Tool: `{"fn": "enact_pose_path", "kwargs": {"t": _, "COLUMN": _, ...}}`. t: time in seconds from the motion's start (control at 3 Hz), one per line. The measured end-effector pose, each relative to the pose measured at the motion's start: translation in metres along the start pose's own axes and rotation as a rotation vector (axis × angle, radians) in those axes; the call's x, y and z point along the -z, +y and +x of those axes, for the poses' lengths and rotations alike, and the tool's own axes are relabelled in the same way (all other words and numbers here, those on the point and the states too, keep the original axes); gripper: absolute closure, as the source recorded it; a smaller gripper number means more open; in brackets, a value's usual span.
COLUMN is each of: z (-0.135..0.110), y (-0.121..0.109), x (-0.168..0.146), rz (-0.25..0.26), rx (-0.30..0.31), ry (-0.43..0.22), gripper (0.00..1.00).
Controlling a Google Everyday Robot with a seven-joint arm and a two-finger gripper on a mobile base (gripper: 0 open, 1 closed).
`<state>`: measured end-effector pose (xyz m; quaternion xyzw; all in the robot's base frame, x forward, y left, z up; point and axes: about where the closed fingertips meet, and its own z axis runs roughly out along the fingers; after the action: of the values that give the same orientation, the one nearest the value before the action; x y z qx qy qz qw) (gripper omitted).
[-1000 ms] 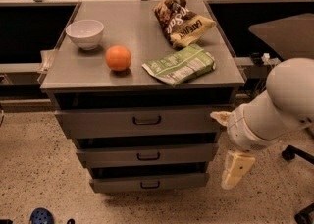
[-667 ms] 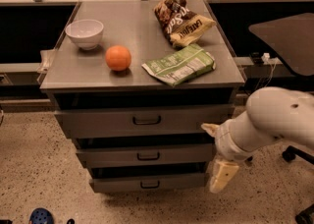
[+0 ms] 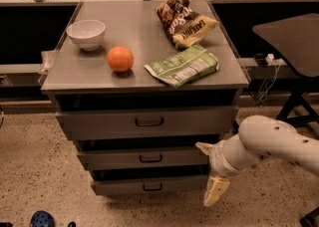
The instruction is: Open middle drawer
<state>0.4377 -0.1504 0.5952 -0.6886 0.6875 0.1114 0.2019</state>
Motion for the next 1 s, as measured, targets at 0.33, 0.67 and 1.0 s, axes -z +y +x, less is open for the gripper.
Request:
{"fn": "enact_pose_path", "kwargs": {"t": 0.33, "z": 0.019, "y": -0.016, "x": -0.038, "rz": -0.04, "rx": 0.074, "ry": 0.049, "gripper": 0.0}}
{"fn": "enact_pose_path", "kwargs": {"t": 0.67, "z": 0.047, "y": -0.031, "x": -0.078, "rz": -0.046, "rx": 0.119, "ry": 0.075, "gripper": 0.0}}
{"fn": "enact_pose_path", "kwargs": {"t": 1.0, "z": 0.075, "y": -0.045, "x": -0.103, "rz": -0.032, "rx": 0.142, "ry": 0.079, "gripper": 0.0}}
